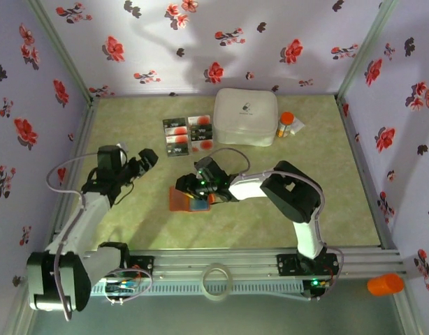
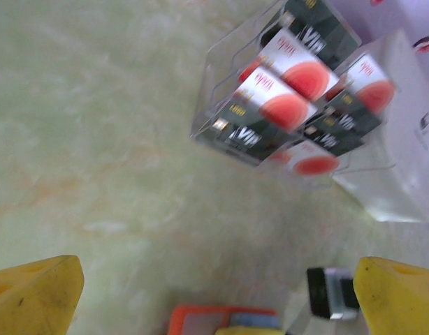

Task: Put the credit cards into the card holder
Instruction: Move the card holder to the center of the table.

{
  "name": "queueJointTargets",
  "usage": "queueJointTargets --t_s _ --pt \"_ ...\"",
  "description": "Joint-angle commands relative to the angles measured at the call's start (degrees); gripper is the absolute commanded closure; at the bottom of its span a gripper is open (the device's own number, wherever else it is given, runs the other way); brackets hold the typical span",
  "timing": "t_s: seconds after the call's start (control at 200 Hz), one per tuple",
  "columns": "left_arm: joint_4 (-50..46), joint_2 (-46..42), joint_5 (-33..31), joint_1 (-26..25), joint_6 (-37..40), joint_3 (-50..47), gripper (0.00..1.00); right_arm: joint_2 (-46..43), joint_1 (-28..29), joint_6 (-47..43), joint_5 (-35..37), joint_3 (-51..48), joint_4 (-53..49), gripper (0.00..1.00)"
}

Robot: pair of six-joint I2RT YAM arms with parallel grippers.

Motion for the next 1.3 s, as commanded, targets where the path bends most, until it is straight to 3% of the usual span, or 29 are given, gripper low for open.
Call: queueJointTargets --t_s 0.0,0.245,0.72,1.005,1.295 --pt "-7.7 -3.8 -2.6 -1.7 1.3 -2.3 0.0 1.2 -1.5 -0.9 1.3 -0.2 -3.3 0.5" --pt "-13.4 -7.5 -8.7 -9.8 2.2 -4.5 0.0 0.9 -2.0 -0.3 2.3 0.1 -3.7 0.5" --pt "-11.8 2.5 -20.9 -24.4 6.4 -3.7 0.0 1.7 -2.8 3.9 0.5 -0.8 0.7 0.5" --pt "-9.6 9.7 -25.5 -28.5 8.7 -2.3 0.0 1.6 -2.9 4.9 0.2 -1.9 2.1 0.5" --pt "-7.0 13.3 -28.7 -28.9 7.4 -4.6 0.0 -0.2 -3.2 5.2 -0.9 -2.0 2.9 0.5"
